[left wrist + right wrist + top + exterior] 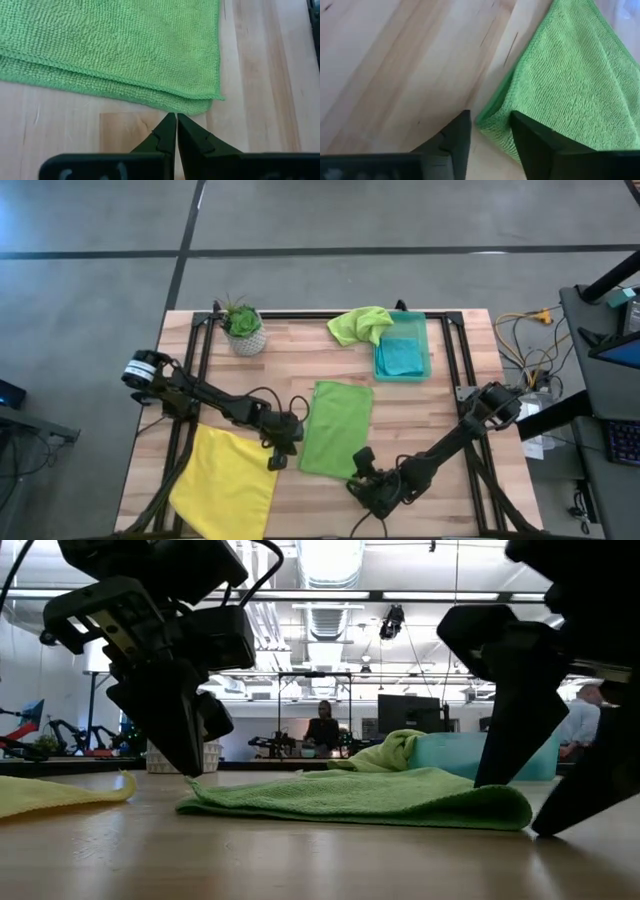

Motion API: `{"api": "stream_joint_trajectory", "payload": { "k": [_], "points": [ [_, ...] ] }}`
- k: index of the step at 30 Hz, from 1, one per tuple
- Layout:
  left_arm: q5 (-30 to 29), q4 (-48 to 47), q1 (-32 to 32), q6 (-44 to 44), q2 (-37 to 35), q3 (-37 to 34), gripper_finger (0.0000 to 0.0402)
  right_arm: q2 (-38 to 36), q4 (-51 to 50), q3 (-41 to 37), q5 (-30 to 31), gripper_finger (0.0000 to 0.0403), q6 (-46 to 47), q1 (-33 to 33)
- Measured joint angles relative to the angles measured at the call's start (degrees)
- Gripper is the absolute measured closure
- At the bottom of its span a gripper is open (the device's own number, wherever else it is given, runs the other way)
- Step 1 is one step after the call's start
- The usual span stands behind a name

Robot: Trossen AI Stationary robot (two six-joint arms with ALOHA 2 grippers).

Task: Fold microfiber towels
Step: Fold the green towel

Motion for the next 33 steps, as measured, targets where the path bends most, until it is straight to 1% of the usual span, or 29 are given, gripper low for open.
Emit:
{"api": "stream_joint_trajectory", "payload": {
  "k": [3,5,8,10,12,15,17,20,23,25,27,29,33],
  "points": [
    [0.10,0.00,0.04,0.01,0.00,0.00,0.0402,0.01,0.72,-0.03,-1.90,0.0294,0.05,-0.85],
    [1.66,0.00,0.04,1.32,0.00,0.00,0.0402,0.01,0.82,-0.03,-3.28,0.0312,0.70,-1.23],
    [6.45,0.05,0.03,9.51,0.00,0.17,0.0395,0.03,0.91,-0.05,-3.80,0.0338,3.03,-1.35],
    [9.18,0.03,-0.04,14.42,-0.03,0.24,0.0377,0.05,1.01,-0.07,-3.84,0.0354,4.53,-1.35],
    [11.12,-0.07,-0.23,18.19,-0.07,0.24,0.0350,0.05,1.06,-0.07,-3.84,0.0367,6.14,-1.35],
    [11.75,0.00,-1.31,24.18,-0.13,0.25,0.0300,0.08,1.20,-0.07,-3.82,0.0380,7.89,-1.35],
    [9.53,0.00,-2.45,28.53,-0.13,0.35,0.0266,0.08,1.20,0.06,-3.82,0.0384,8.86,-1.35],
    [3.18,0.09,-4.32,36.83,-0.13,0.61,0.0219,0.09,1.00,0.45,-3.97,0.0385,10.26,-1.37],
    [-4.84,1.10,-6.28,44.58,-0.13,0.76,0.0186,0.12,0.69,0.88,-5.02,0.0385,10.47,-1.48],
    [-8.04,2.93,-6.97,49.06,0.44,0.76,0.0171,0.12,0.63,0.98,-5.08,0.0385,10.64,-1.46],
    [-8.82,2.58,-7.15,52.42,0.93,0.76,0.0164,0.03,0.61,1.04,-5.13,0.0385,10.64,-1.48],
    [-8.96,2.90,-7.13,53.92,2.05,0.92,0.0162,-0.09,0.63,1.09,-5.19,0.0385,10.64,-1.48],
    [-8.93,3.51,-7.08,54.54,4.23,1.30,0.0162,-0.27,0.61,1.09,-5.52,0.0385,11.22,-1.59]
  ]
}}
